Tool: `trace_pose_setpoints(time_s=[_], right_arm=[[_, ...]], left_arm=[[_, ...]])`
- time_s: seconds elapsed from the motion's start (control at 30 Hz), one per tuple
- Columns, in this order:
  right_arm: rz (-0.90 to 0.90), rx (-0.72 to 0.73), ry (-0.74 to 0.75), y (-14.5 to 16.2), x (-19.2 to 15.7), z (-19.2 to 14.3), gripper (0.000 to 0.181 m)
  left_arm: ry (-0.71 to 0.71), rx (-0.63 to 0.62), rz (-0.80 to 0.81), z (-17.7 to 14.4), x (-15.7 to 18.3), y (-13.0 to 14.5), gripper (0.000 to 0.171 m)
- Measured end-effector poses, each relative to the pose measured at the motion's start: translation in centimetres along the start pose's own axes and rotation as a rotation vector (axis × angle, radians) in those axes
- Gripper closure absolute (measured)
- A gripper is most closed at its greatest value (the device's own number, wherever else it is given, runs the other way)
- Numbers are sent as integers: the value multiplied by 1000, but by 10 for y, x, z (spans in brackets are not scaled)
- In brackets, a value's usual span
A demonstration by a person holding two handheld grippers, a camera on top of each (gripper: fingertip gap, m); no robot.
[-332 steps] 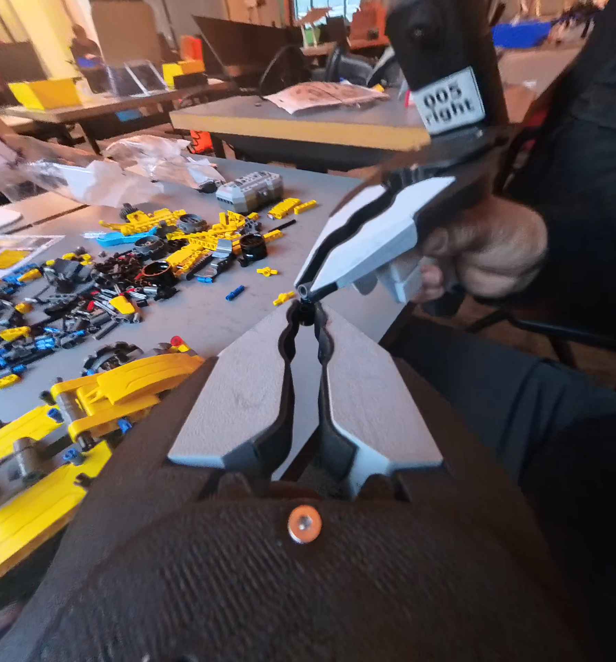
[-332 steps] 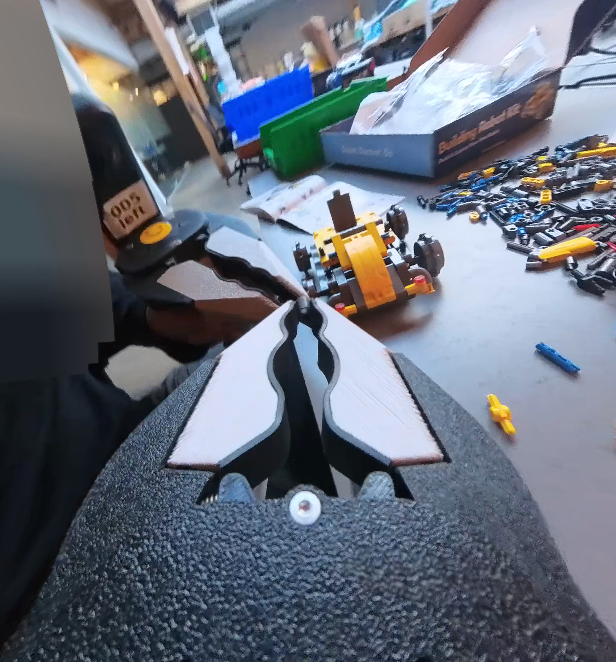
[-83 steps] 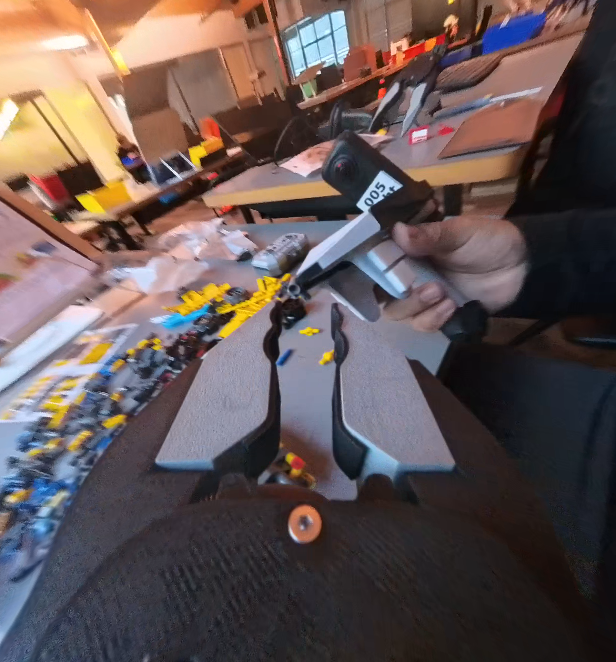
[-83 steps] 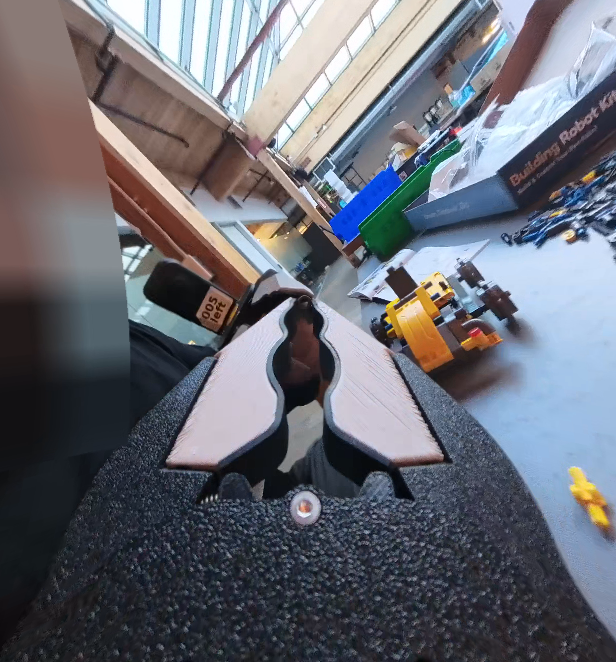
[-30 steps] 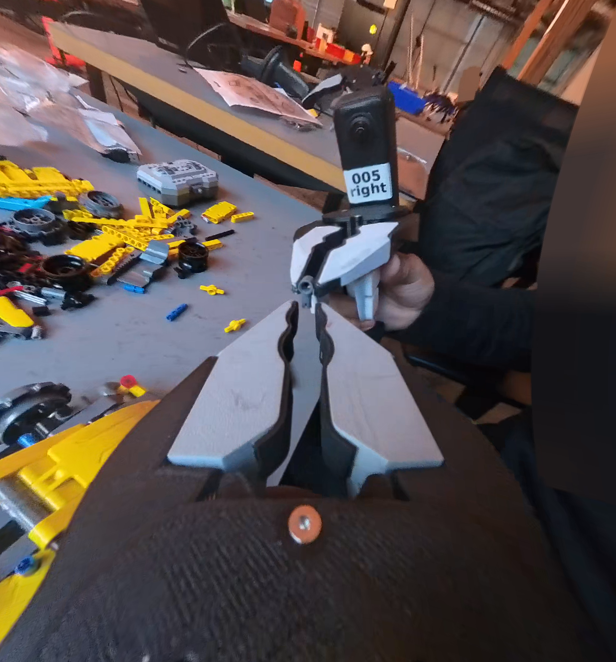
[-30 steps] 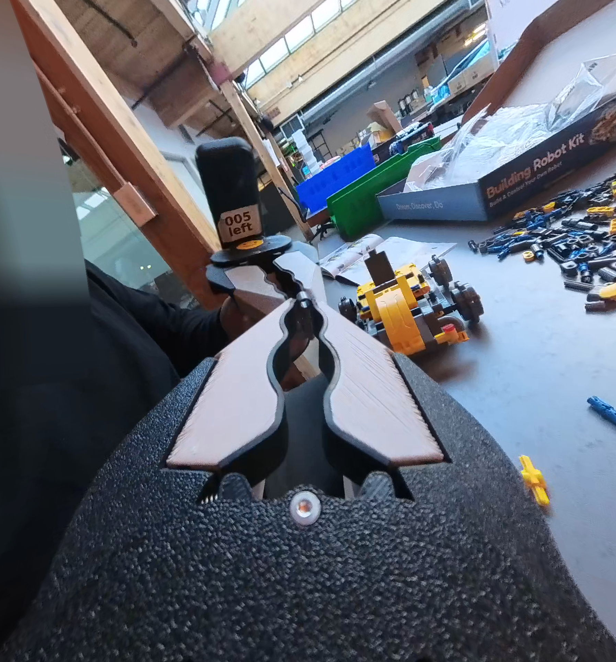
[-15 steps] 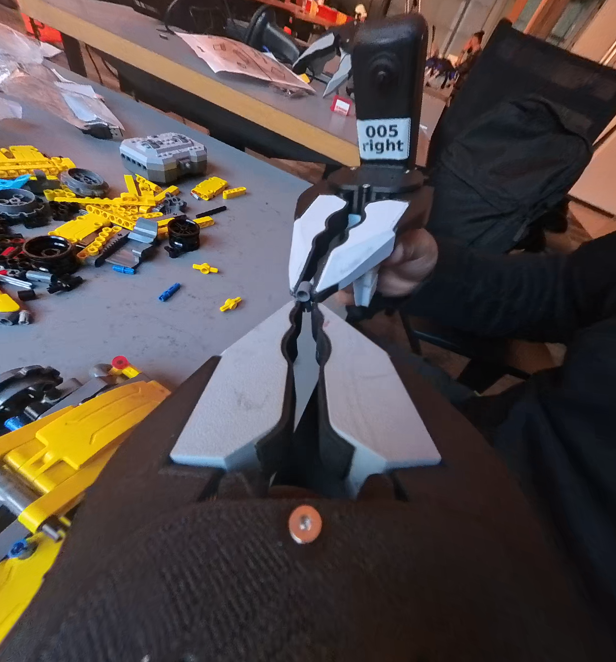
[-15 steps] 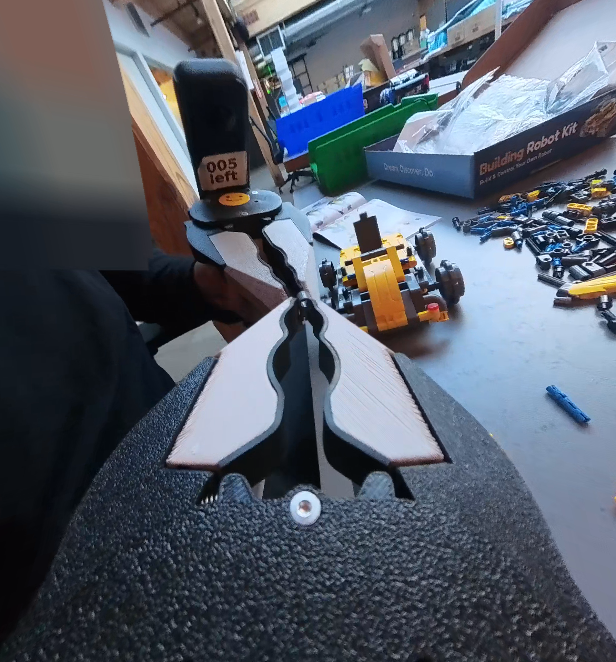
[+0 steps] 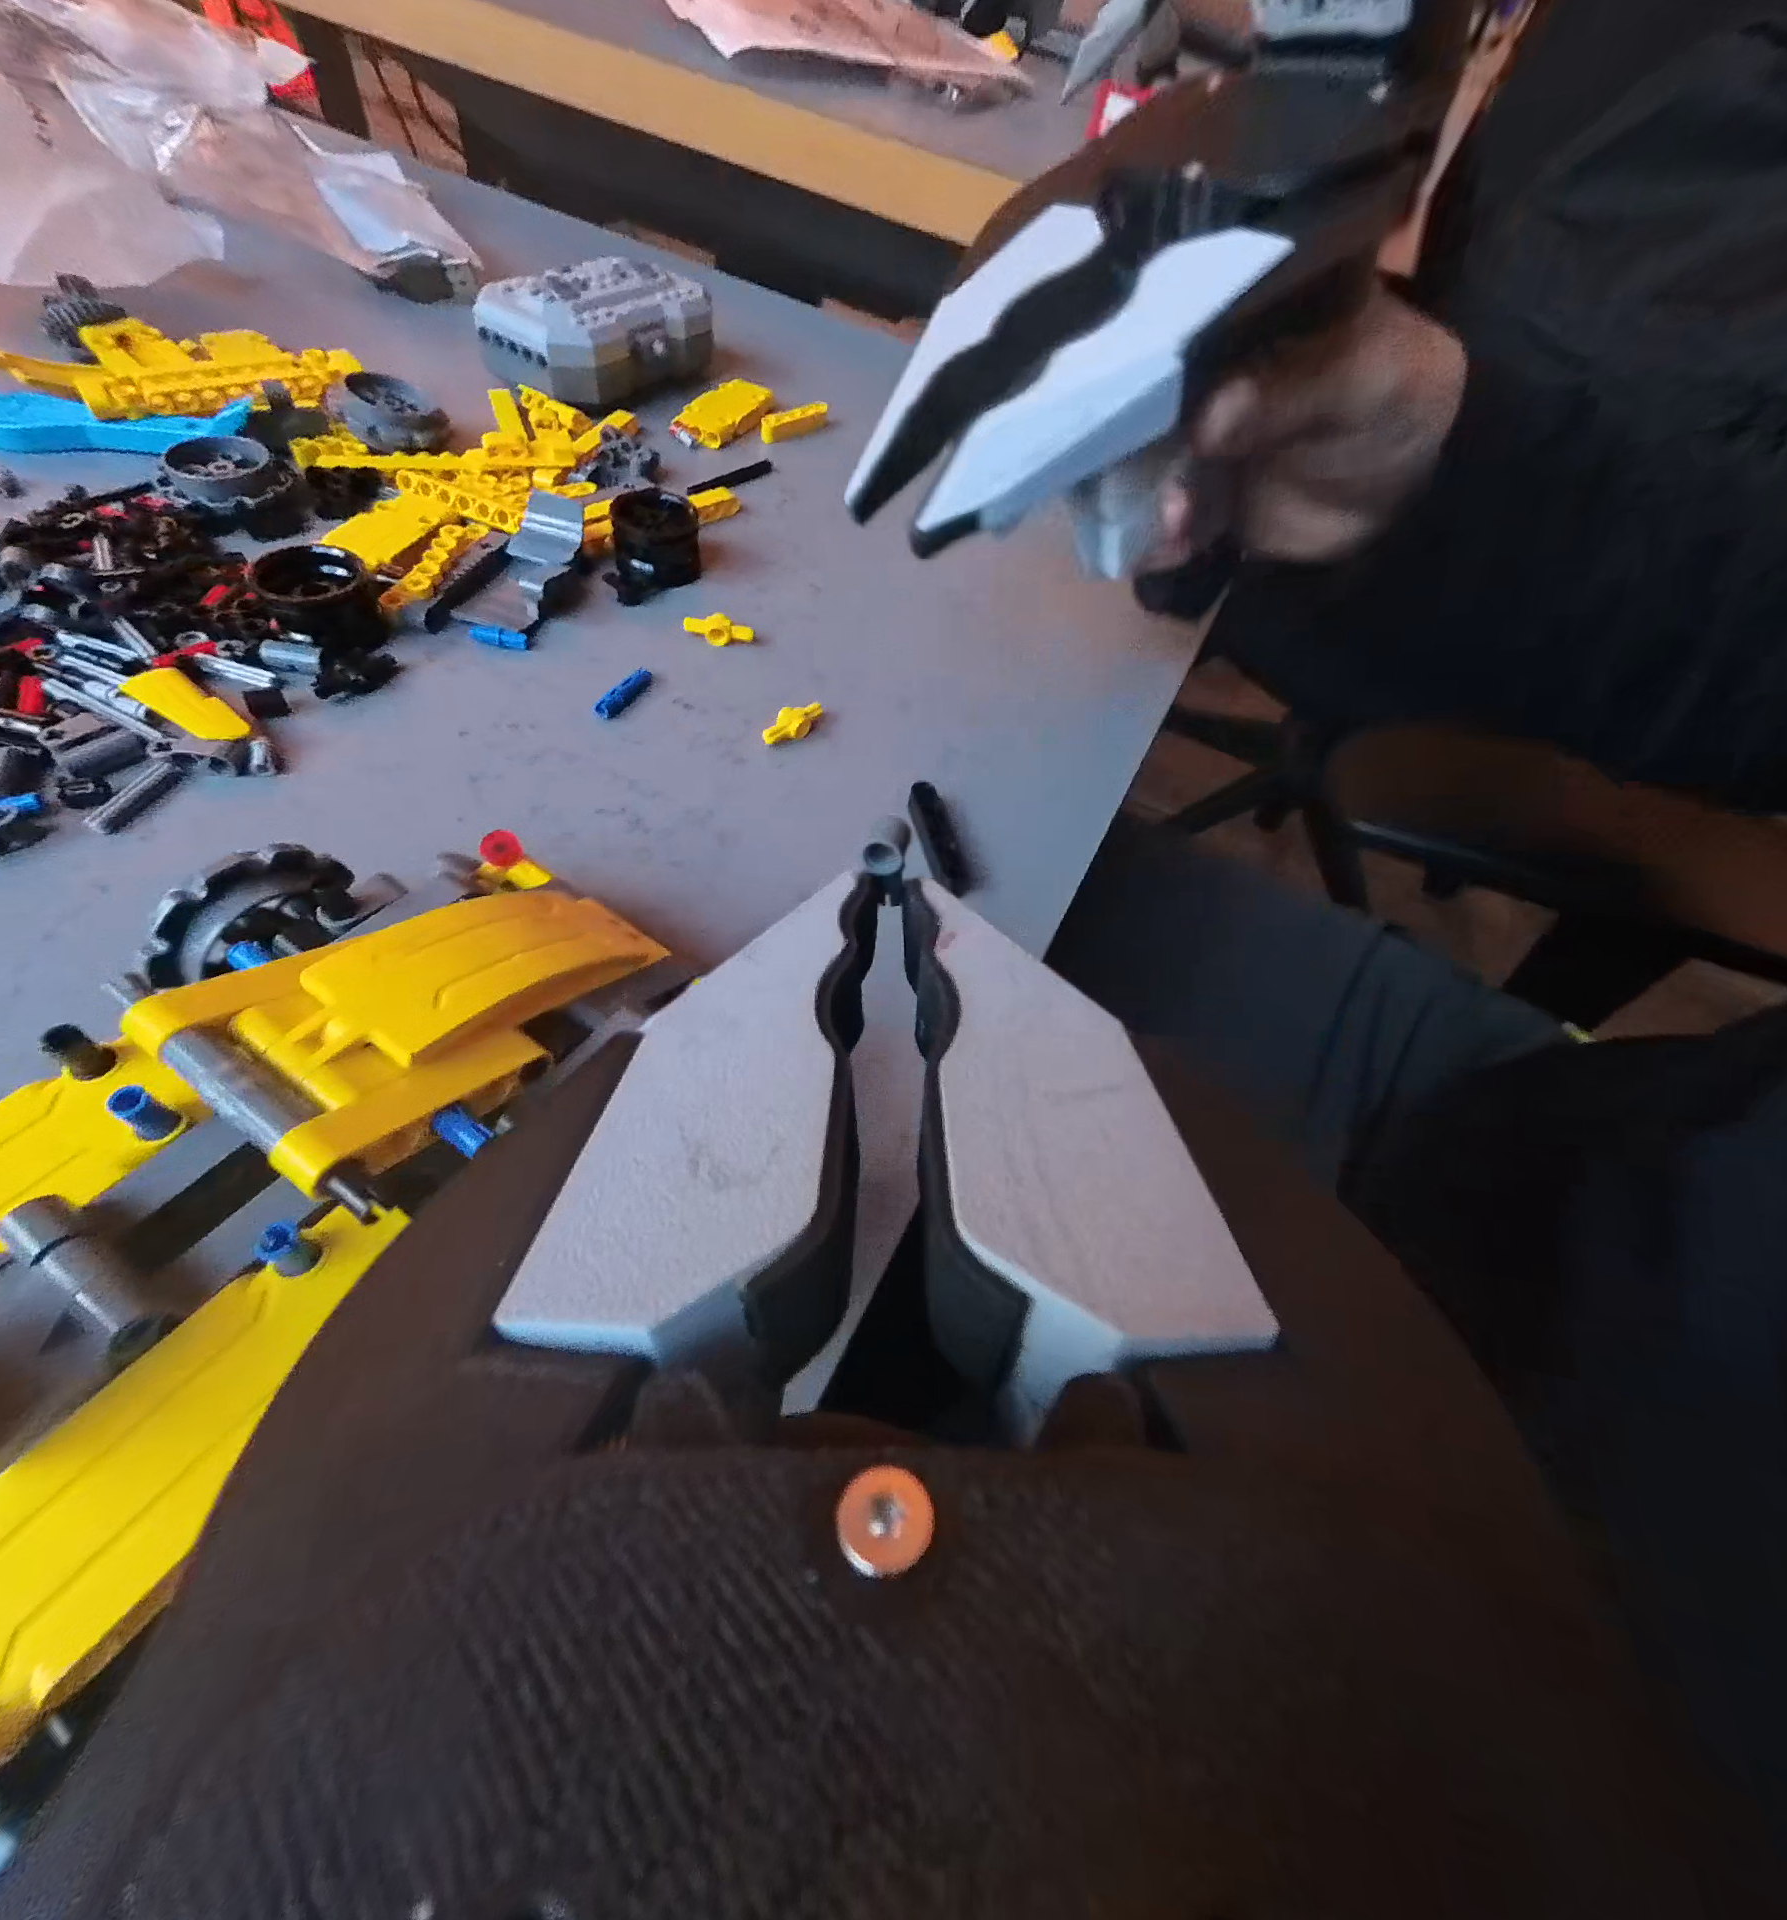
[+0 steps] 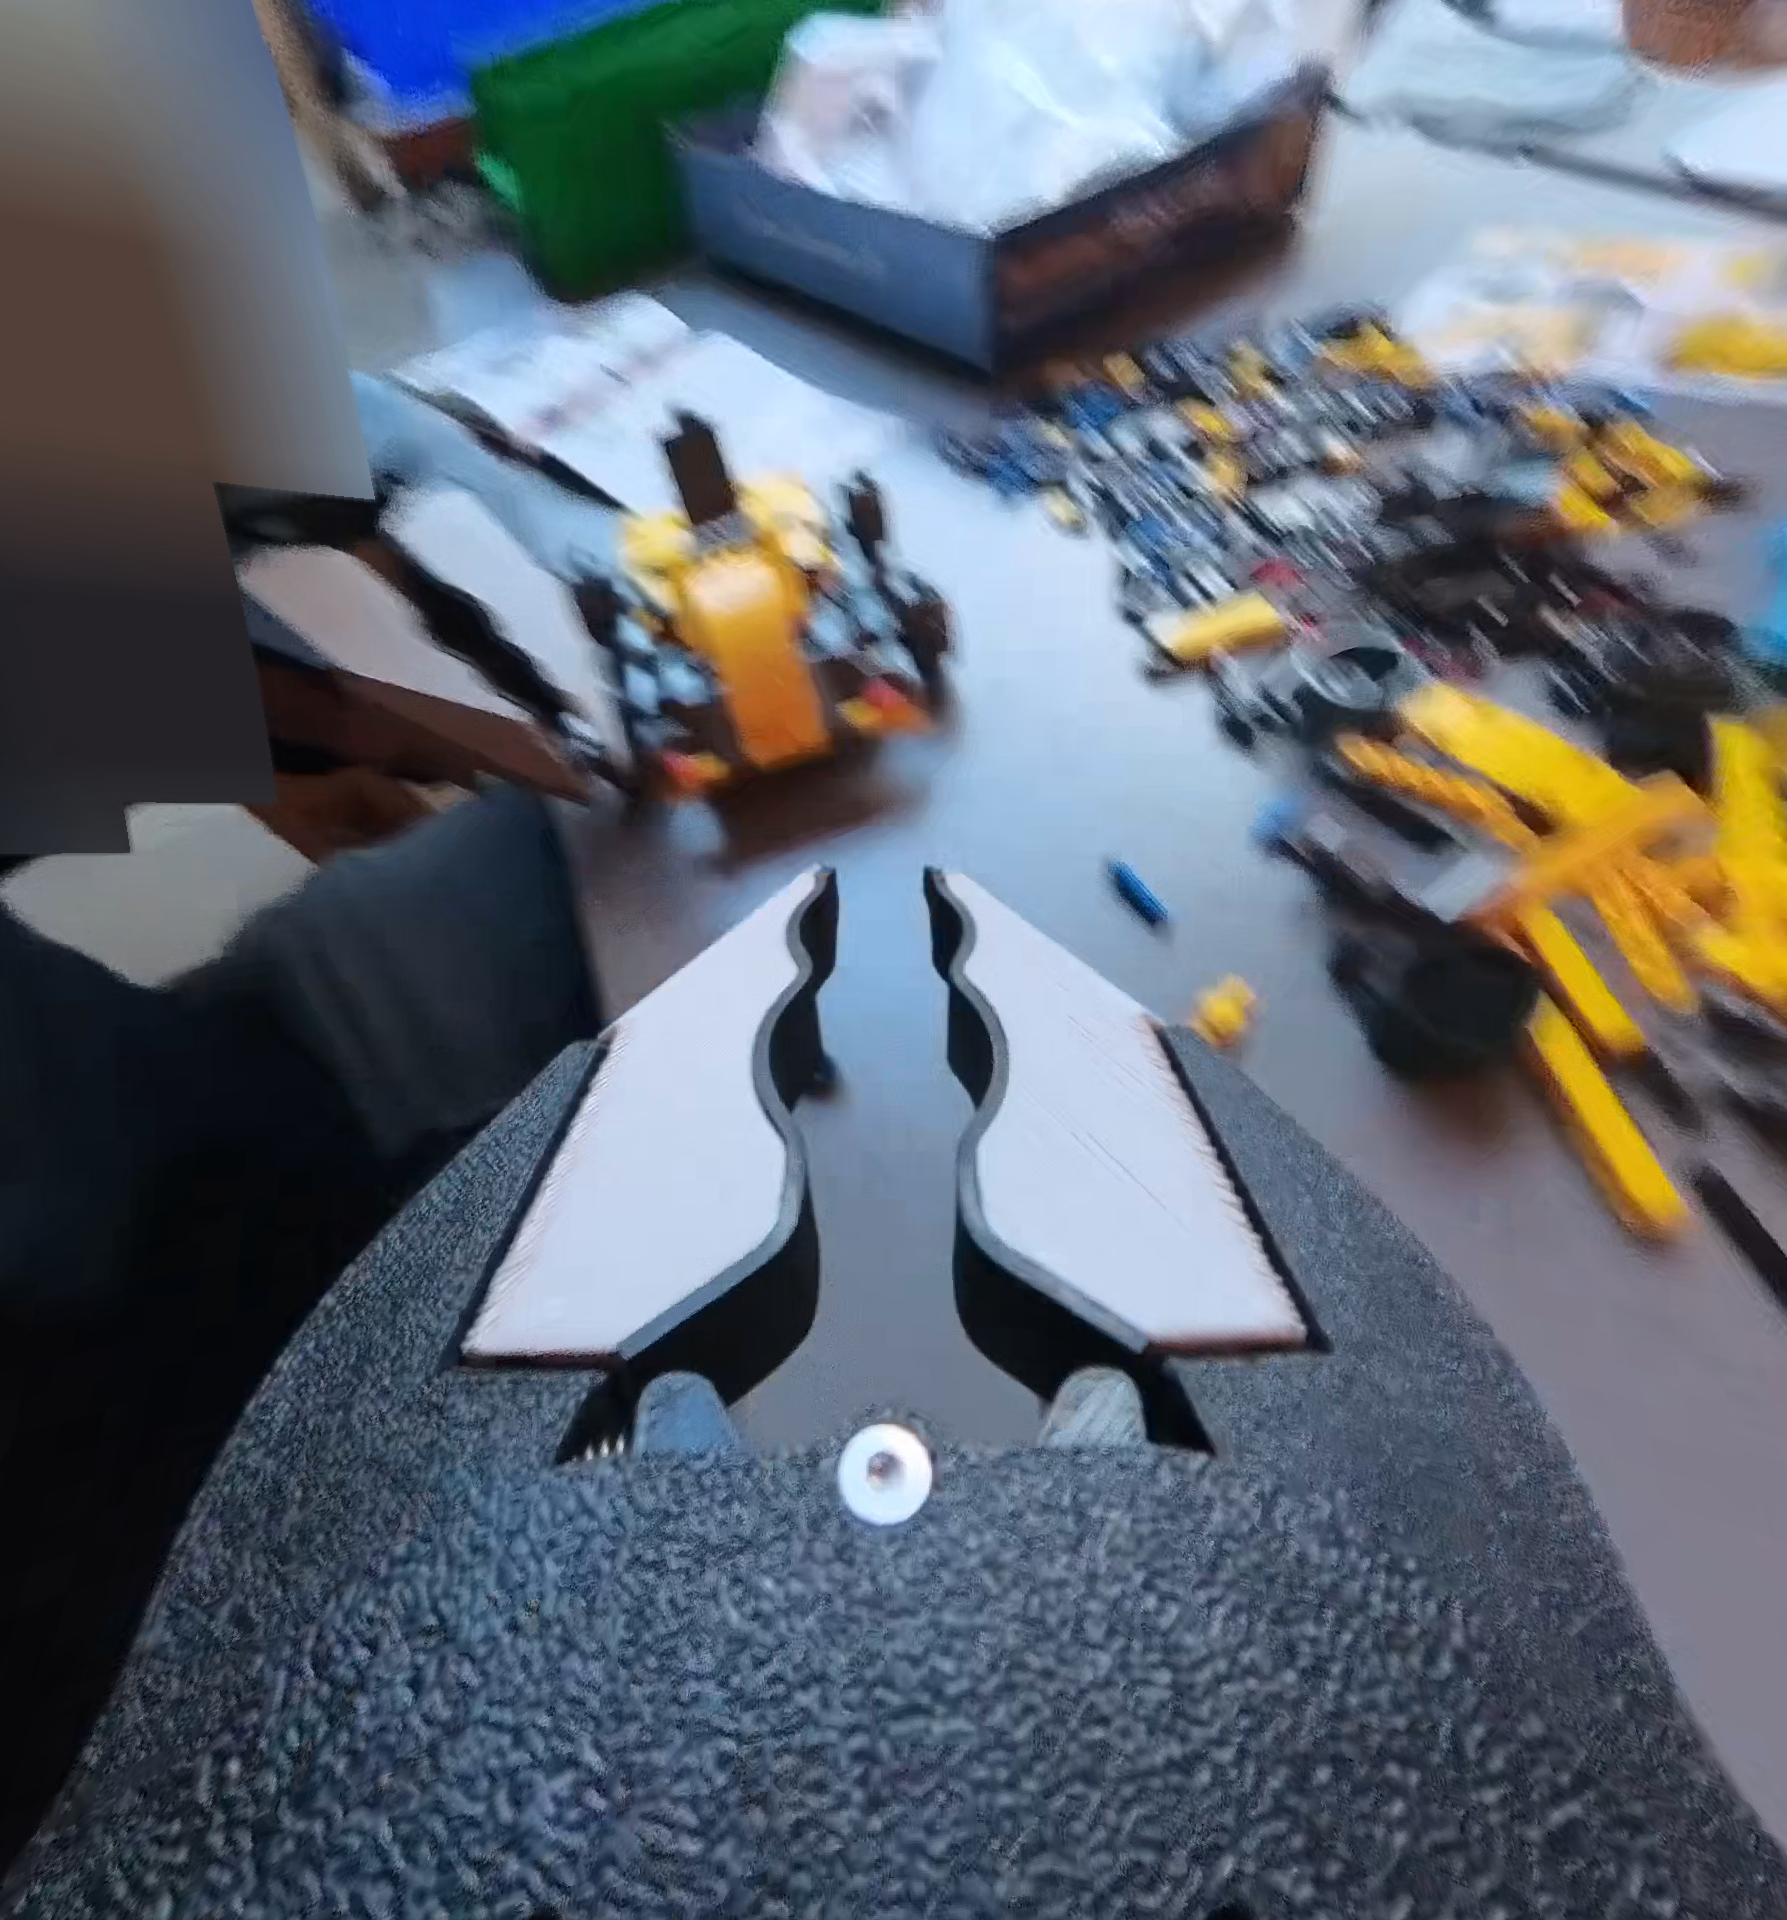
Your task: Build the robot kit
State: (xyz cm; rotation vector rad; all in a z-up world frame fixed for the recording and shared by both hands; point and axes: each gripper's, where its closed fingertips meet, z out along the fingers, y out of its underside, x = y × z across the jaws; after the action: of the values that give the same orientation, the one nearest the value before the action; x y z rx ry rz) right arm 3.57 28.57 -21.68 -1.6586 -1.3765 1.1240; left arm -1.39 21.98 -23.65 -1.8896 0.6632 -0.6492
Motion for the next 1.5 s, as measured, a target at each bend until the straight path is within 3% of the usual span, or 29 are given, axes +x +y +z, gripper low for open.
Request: trace_pose_setpoints(time_s=[0.07,0.17,0.37,0.53,0.83,1.5], right_arm=[[26,-124,103,28,29,-12,165],[15,-216,145,53,40,-14,165],[-149,-82,-87,18,-22,15,167],[-347,-123,-212,15,-61,26,168],[-386,-187,-237,32,-59,29,175],[-291,-22,-261,18,-58,22,176]], left_arm=[[-12,-12,32,1,1,1,170],[-25,-27,62,5,3,0,170],[-39,-141,117,20,5,12,170],[-40,-219,198,32,11,14,170],[-42,-267,326,38,21,12,170],[30,-67,173,32,26,-8,164]])
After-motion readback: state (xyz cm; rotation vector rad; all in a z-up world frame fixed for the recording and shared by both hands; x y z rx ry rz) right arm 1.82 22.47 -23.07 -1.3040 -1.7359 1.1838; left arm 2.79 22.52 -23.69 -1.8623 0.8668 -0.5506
